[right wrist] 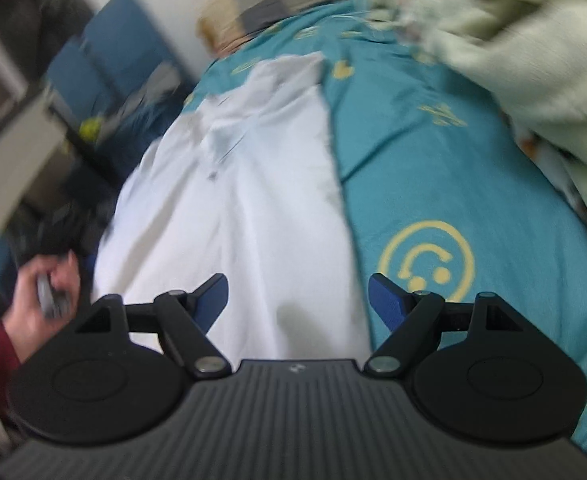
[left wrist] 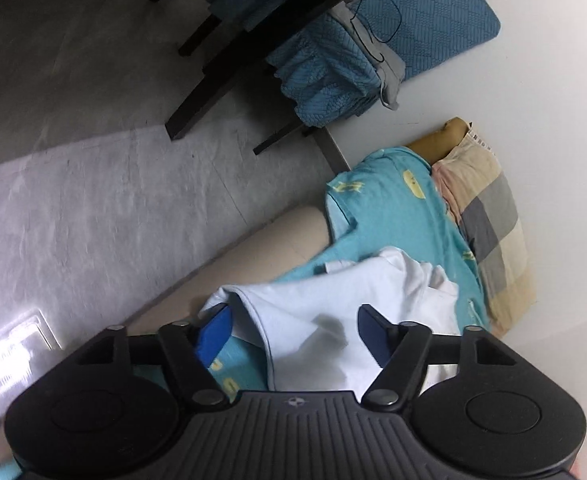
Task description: Fold clothes
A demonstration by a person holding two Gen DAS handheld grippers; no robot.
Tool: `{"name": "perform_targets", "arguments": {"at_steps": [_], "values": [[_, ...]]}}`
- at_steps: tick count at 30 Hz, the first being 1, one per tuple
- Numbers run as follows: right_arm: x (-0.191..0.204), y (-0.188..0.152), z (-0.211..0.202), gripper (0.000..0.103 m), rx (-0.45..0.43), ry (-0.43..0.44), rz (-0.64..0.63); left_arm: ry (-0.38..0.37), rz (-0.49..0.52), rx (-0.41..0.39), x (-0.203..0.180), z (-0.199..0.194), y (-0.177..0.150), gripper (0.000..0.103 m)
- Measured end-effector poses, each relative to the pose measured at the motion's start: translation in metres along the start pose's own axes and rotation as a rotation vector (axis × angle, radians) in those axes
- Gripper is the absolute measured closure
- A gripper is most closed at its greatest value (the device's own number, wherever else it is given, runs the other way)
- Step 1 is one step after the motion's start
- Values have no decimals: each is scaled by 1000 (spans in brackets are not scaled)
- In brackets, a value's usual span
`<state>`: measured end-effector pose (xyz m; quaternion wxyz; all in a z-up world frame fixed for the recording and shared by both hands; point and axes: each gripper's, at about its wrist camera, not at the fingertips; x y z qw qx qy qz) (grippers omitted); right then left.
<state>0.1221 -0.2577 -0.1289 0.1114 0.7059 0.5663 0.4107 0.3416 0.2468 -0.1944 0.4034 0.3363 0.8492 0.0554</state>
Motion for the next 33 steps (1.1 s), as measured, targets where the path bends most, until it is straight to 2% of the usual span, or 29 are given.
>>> {"name": "perform_targets", "arguments": {"at_steps": [1,4,5,6,7,8,9,14,17,21,23,28,30,33], "values": [[6,-2,2,24,12,-9,-42,4,10,-4,-1,3,1,40],[21,-7,7,24,45,-30,-148,22,49,-14,-7,11,5,52],[24,-8,8,24,53,-33,-169,27,63,-21,-9,13,7,61],[26,-10,9,24,61,-36,-190,36,80,-28,-12,14,8,74],[28,-10,9,24,63,-40,-198,46,99,-35,-15,15,9,83],[28,-10,9,24,63,-42,-200,61,128,-40,-20,16,10,96],[28,-11,7,24,63,-43,-199,77,177,-53,-27,15,10,99],[27,-10,6,24,64,-54,-186,140,427,-168,-77,-7,3,101],[26,-10,3,24,59,-62,-176,190,639,-252,-125,-28,-10,101],[20,-10,-2,24,52,-81,-149,176,921,-319,-199,-53,-47,101],[15,-10,-3,24,57,-103,-130,155,1020,-320,-228,-51,-77,101],[-1,-7,-13,24,30,-91,-45,90,1243,-309,-297,-44,-157,101],[-10,-5,-12,24,30,-89,-2,69,1289,-284,-312,-32,-191,101],[-23,-3,-12,24,24,-82,67,45,1299,-234,-316,-10,-231,100]]}}
Point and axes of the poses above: each gripper's, at about its wrist camera, not at the fingertips, and z roughly the way its jaws point, x to its left, y to its top, and after that the axes turned 5 degrees about y, right-handed
